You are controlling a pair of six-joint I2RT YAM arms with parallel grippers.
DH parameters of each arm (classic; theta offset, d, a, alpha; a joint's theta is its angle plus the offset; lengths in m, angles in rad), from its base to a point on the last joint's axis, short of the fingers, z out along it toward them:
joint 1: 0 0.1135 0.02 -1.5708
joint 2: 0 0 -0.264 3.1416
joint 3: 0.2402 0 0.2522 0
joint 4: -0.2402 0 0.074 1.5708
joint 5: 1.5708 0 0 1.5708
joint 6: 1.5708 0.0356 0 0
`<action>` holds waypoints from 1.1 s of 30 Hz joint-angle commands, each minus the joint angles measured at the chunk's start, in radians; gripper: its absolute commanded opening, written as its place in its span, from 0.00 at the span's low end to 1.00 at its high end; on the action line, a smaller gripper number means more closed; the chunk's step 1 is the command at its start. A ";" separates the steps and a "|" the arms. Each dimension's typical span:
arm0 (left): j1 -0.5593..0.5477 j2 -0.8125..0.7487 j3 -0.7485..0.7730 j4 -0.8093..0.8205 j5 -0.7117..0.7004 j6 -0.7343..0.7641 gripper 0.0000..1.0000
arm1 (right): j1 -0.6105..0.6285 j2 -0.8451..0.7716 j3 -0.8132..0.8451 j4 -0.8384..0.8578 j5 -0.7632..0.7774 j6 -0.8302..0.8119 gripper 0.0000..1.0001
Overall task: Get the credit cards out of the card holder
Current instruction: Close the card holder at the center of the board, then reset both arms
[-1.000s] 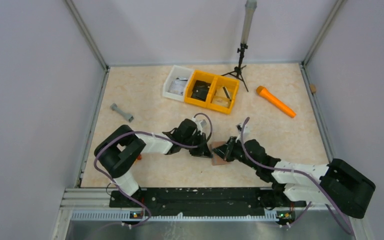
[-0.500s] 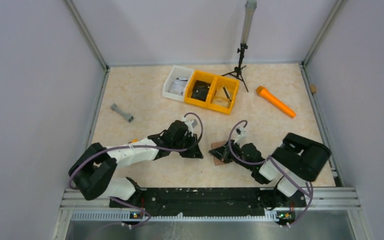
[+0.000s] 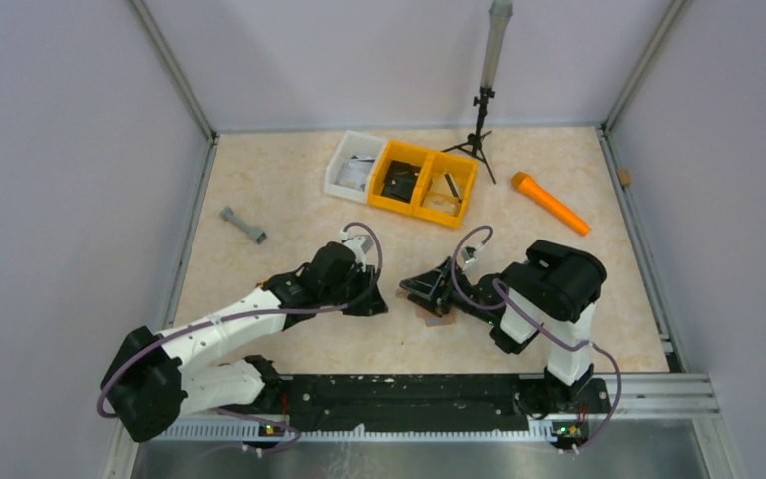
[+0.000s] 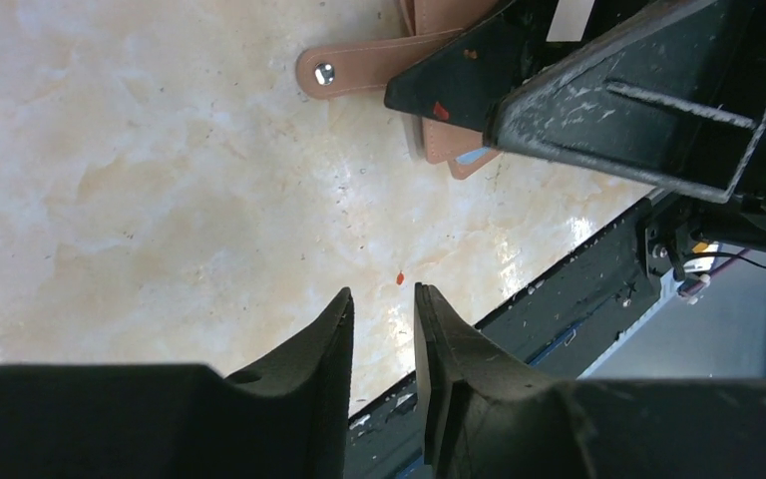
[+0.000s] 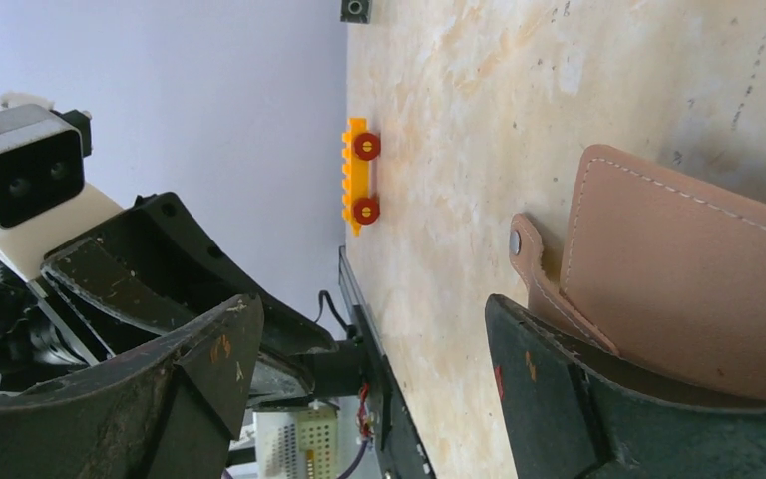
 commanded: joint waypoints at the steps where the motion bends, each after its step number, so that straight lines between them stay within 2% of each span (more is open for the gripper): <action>1: 0.012 -0.053 0.004 -0.056 -0.053 0.021 0.32 | -0.007 0.127 -0.054 0.157 0.053 -0.079 0.89; 5: 0.036 -0.098 0.020 -0.101 -0.102 0.038 0.33 | -0.016 0.019 -0.050 0.121 0.021 -0.091 0.92; 7: 0.054 -0.129 0.035 -0.130 -0.138 0.048 0.38 | -0.021 -0.081 -0.036 0.037 0.010 -0.114 0.93; 12: 0.098 -0.226 0.093 -0.219 -0.301 0.072 0.70 | -0.029 -0.407 0.042 -0.425 0.030 -0.279 0.94; 16: 0.124 -0.307 0.104 -0.226 -0.401 0.082 0.84 | -0.035 -0.675 0.142 -0.880 0.114 -0.466 0.95; 17: 0.133 -0.319 0.102 -0.226 -0.429 0.083 0.91 | -0.039 -0.727 0.165 -0.960 0.134 -0.514 0.95; 19: 0.152 -0.338 0.105 -0.230 -0.496 0.093 0.98 | -0.053 -0.804 0.207 -1.106 0.181 -0.597 0.93; 23: 0.181 -0.385 0.107 -0.240 -0.746 0.106 0.99 | -0.070 -0.905 0.283 -1.325 0.350 -0.772 0.93; 26: 0.215 -0.424 0.064 -0.156 -0.921 0.112 0.99 | -0.099 -0.962 0.321 -1.429 0.482 -0.861 0.94; 28: 0.259 -0.437 0.000 -0.053 -0.937 0.150 0.99 | -0.177 -0.995 0.339 -1.483 0.517 -0.871 0.94; 31: 0.337 -0.428 -0.050 0.035 -0.950 0.210 0.99 | -0.368 -1.064 0.323 -1.516 0.425 -0.868 0.94; 33: 0.395 -0.418 -0.072 0.079 -0.966 0.235 0.99 | -0.466 -1.116 0.285 -1.490 0.440 -0.903 0.94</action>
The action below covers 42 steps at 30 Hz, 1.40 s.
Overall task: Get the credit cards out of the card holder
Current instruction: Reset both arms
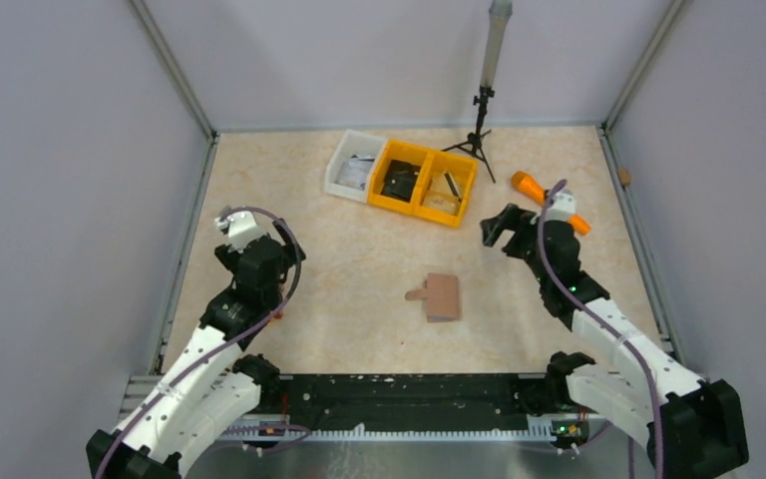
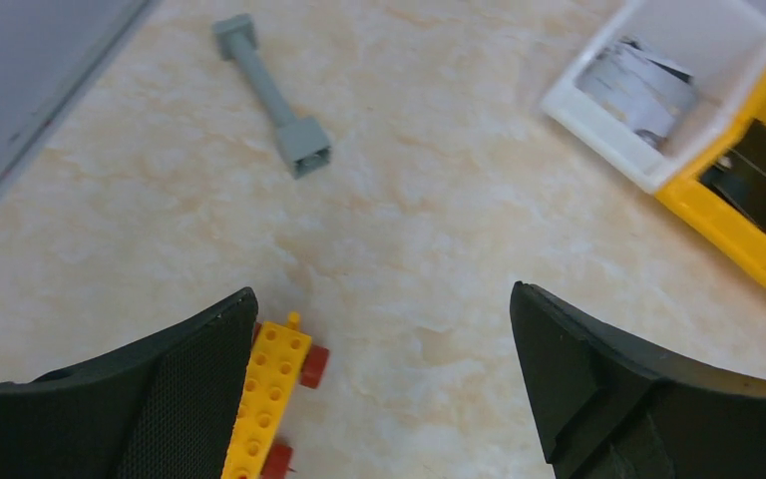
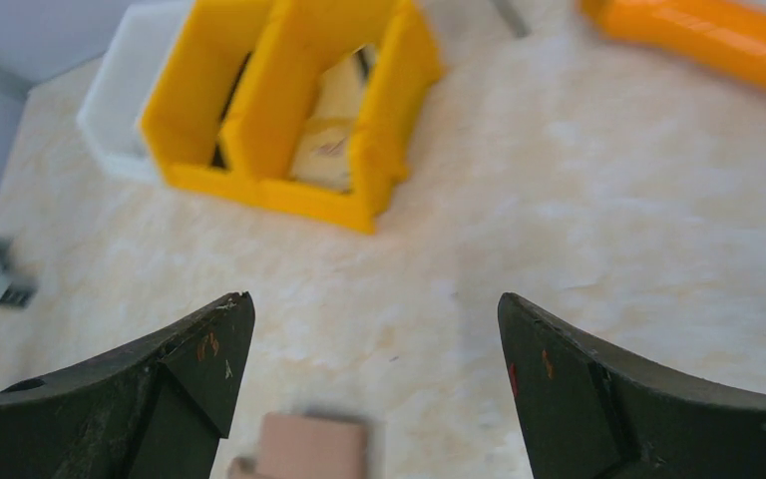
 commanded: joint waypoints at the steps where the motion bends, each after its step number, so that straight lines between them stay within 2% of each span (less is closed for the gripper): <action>1: 0.113 0.015 -0.069 0.197 -0.092 0.100 0.99 | -0.186 -0.116 -0.025 -0.026 0.074 -0.117 0.94; 4: 0.161 0.006 -0.164 0.396 -0.059 0.178 0.99 | -0.214 -0.122 -0.073 0.032 0.161 -0.203 0.97; 7: 0.187 0.031 -0.288 0.651 -0.084 0.316 0.99 | -0.258 -0.068 -0.079 0.067 0.132 -0.216 0.98; 9: 0.211 0.063 -0.346 0.785 -0.069 0.381 0.99 | -0.262 -0.048 -0.103 0.149 0.151 -0.250 0.99; 13: 0.287 0.205 -0.427 1.043 0.057 0.491 0.99 | -0.264 -0.024 -0.240 0.475 0.228 -0.378 0.97; 16: 0.331 0.377 -0.388 1.090 0.093 0.493 0.99 | -0.264 0.009 -0.378 0.747 0.179 -0.503 0.95; 20: 0.356 0.519 -0.368 1.232 0.159 0.508 0.99 | -0.273 0.113 -0.412 0.888 0.189 -0.599 0.95; 23: 0.403 0.587 -0.367 1.353 0.272 0.480 0.99 | -0.326 0.240 -0.438 1.067 0.180 -0.564 0.94; 25: 0.422 0.646 -0.353 1.386 0.339 0.472 0.98 | -0.407 0.326 -0.454 1.173 0.080 -0.481 0.92; 27: 0.424 0.731 -0.352 1.481 0.406 0.509 0.95 | -0.474 0.402 -0.431 1.193 -0.026 -0.453 0.90; 29: 0.424 0.796 -0.360 1.573 0.399 0.516 0.96 | -0.481 0.483 -0.412 1.236 -0.080 -0.465 0.89; 31: 0.425 0.776 -0.326 1.470 0.351 0.489 0.98 | -0.481 0.535 -0.392 1.267 -0.153 -0.493 0.90; 32: 0.425 0.769 -0.321 1.443 0.347 0.484 0.99 | -0.481 0.509 -0.368 1.181 -0.185 -0.506 0.93; 33: 0.425 0.768 -0.325 1.447 0.345 0.483 0.99 | -0.481 0.515 -0.338 1.125 -0.191 -0.507 0.97; 35: 0.426 0.778 -0.321 1.457 0.345 0.488 0.99 | -0.468 0.522 -0.309 1.074 -0.158 -0.512 0.98; 37: 0.428 0.773 -0.319 1.447 0.346 0.485 0.99 | -0.449 0.525 -0.307 1.081 -0.107 -0.518 0.98; 42: 0.428 0.775 -0.323 1.458 0.342 0.488 0.99 | -0.445 0.524 -0.308 1.077 -0.102 -0.530 0.99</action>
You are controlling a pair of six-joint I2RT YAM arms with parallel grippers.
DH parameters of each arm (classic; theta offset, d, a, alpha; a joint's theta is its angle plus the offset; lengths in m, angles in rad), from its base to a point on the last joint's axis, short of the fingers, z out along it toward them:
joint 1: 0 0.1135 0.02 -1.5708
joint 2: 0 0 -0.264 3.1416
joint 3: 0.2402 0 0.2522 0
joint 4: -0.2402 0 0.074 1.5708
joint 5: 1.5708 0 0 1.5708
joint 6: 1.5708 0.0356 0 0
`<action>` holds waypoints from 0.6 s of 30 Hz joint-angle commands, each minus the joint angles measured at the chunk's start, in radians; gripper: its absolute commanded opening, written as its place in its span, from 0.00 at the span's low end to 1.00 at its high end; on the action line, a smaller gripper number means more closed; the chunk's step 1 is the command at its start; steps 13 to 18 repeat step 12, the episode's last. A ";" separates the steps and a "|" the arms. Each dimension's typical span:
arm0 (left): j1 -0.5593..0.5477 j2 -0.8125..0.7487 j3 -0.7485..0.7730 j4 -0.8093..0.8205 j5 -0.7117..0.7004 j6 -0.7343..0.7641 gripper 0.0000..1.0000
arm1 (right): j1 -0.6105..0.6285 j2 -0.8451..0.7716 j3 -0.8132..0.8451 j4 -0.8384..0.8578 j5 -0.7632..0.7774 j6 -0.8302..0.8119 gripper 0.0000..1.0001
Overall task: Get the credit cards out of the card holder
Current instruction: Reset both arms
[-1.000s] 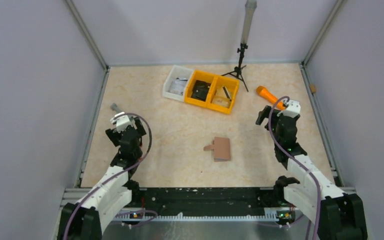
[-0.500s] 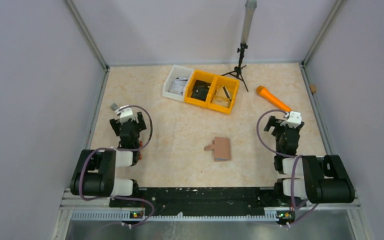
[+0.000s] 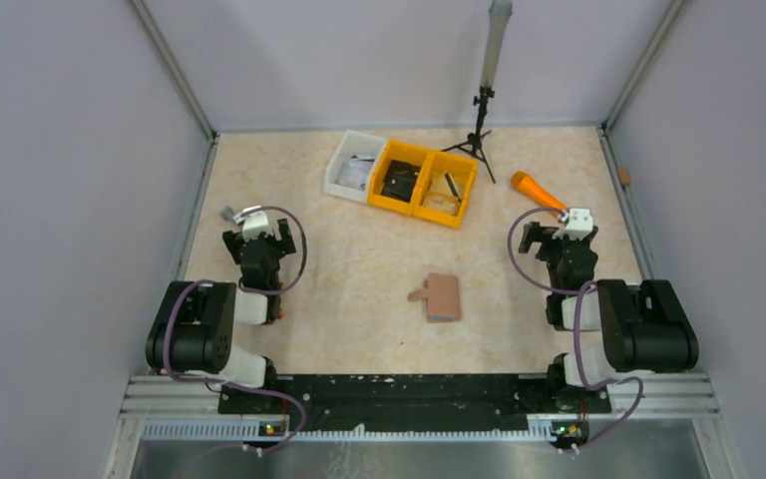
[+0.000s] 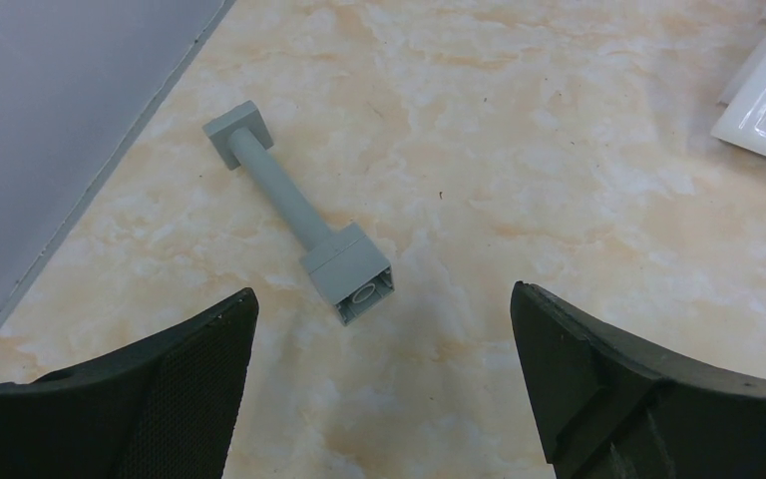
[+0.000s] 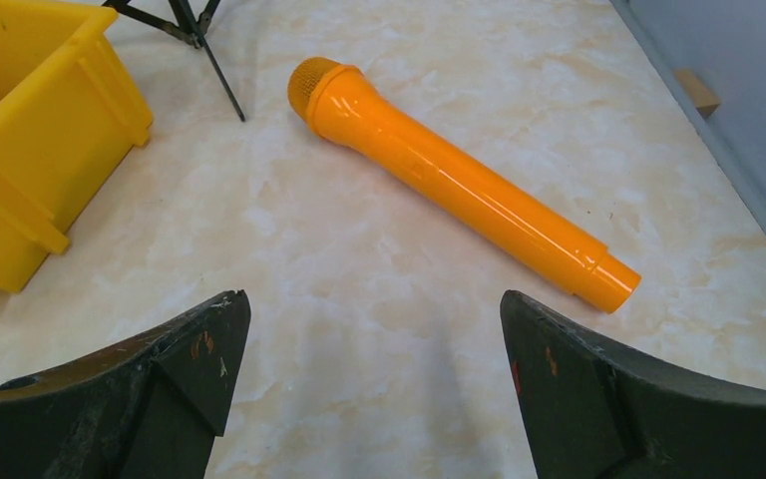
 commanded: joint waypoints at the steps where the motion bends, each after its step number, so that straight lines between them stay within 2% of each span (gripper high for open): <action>1: 0.005 -0.009 0.019 0.060 0.006 -0.005 0.99 | 0.008 0.003 0.015 0.023 -0.007 -0.018 0.99; 18: 0.014 -0.010 0.034 0.030 0.032 -0.011 0.99 | 0.008 0.003 0.016 0.023 -0.006 -0.018 0.99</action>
